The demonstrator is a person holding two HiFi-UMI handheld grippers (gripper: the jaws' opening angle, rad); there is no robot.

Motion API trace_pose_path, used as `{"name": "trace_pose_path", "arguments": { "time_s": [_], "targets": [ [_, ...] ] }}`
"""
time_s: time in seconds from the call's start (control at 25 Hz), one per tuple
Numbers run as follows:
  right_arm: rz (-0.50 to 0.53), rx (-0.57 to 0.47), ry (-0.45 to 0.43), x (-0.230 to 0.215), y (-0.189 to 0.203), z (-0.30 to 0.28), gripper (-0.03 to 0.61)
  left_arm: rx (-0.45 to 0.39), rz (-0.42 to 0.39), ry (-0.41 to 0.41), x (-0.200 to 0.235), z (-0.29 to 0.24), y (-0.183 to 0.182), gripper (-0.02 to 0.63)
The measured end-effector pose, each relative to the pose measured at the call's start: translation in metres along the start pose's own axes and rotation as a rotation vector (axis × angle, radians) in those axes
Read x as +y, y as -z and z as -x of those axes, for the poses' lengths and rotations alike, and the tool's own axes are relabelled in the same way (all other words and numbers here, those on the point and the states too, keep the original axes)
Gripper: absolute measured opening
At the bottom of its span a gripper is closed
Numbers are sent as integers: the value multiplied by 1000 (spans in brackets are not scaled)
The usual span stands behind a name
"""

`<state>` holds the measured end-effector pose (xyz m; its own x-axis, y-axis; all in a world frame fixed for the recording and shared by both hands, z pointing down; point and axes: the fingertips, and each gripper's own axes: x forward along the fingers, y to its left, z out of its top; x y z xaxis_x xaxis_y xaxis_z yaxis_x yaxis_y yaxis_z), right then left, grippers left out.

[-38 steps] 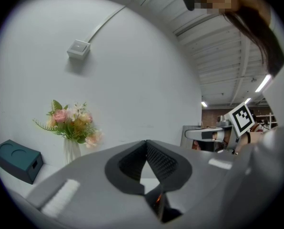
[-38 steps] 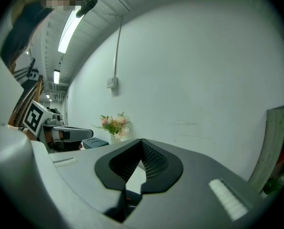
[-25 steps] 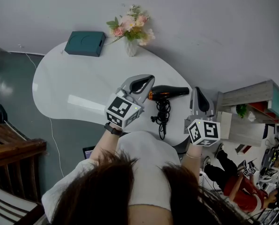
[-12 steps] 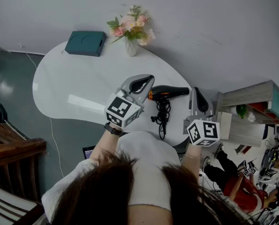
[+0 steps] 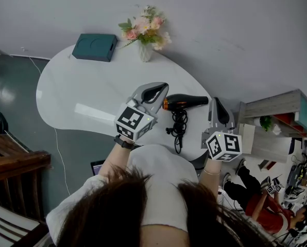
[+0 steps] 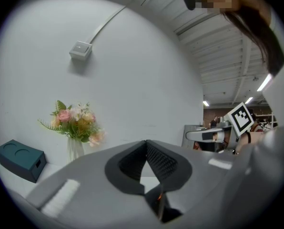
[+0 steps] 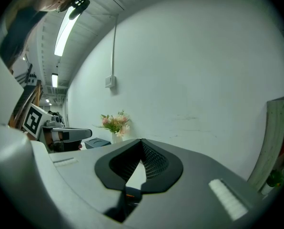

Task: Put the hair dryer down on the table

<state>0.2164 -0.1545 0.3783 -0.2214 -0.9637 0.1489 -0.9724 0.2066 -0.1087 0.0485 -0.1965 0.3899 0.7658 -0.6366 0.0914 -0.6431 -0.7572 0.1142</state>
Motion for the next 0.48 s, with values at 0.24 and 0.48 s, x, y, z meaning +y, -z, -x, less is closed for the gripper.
{"name": "trace_pose_path", "arguments": {
  "time_s": [0.24, 0.48],
  "targets": [
    [-4, -6, 11, -4, 0, 2, 2, 0, -5, -2, 0, 1, 0, 58],
    [-7, -28, 29, -10, -6, 6, 2, 5, -8, -5, 0, 3, -1, 58]
  ]
}}
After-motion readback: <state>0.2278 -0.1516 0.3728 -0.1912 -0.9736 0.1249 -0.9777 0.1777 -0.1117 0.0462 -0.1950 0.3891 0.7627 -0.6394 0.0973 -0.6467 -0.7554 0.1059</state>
